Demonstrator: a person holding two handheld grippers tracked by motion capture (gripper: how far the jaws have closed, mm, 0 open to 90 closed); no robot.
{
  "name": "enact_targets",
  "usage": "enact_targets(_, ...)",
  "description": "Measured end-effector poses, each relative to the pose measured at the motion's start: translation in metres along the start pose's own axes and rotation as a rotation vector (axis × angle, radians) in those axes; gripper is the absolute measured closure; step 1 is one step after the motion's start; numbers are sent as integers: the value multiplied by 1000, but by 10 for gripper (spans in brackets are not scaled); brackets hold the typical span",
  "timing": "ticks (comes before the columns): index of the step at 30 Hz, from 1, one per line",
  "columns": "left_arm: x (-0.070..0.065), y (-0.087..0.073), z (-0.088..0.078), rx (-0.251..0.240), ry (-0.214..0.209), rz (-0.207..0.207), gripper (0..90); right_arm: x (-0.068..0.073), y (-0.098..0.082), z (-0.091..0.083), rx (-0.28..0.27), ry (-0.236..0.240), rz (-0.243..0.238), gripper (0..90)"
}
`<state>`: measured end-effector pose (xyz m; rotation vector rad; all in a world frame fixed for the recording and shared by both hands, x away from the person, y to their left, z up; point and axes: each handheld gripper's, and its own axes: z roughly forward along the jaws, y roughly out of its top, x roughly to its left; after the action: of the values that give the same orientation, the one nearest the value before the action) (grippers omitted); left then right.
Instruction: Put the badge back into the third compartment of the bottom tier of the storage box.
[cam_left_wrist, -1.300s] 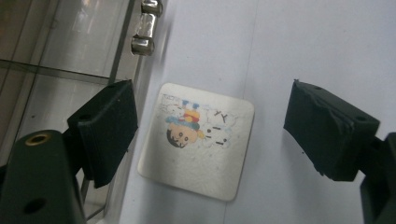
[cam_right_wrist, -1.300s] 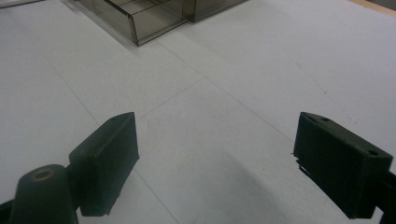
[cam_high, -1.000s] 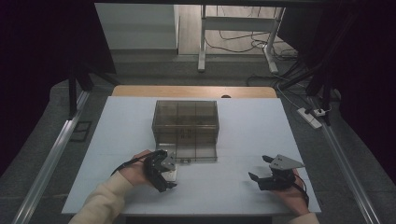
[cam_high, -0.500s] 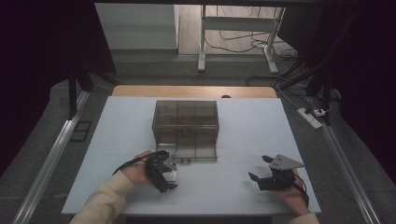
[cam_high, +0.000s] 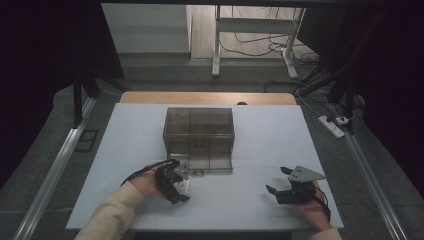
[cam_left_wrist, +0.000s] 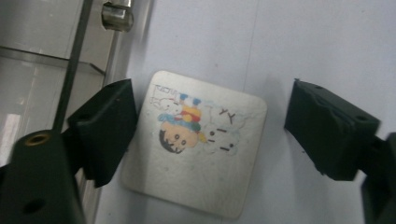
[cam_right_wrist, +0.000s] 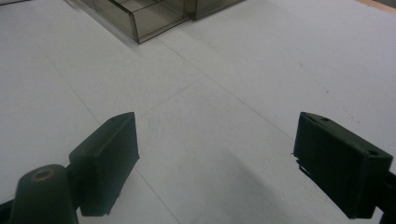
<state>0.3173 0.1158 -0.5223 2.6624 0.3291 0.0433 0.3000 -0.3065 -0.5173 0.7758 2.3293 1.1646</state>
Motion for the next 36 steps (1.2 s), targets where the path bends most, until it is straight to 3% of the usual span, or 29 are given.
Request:
enact_targets(4, 2, -2, -2, -4, -1, -2, 244, 0, 0, 0, 3, -2, -1, 137)
enact_targets(16, 1, -3, -2, 8, -8, 11, 214, 0, 0, 1, 14, 4, -1, 138)
enact_targets(24, 0, -5, -5, 3, -4, 34, 327, 0, 0, 1, 17, 7, -2, 138)
enact_targets(32, -3, -4, -6, 1, 14, 41, 330, 0, 0, 0, 12, 3, 0, 138)
enact_targets(36, -3, -4, -12, -35, -6, 35, 330, 0, -1, 1, 13, 3, 1, 138)
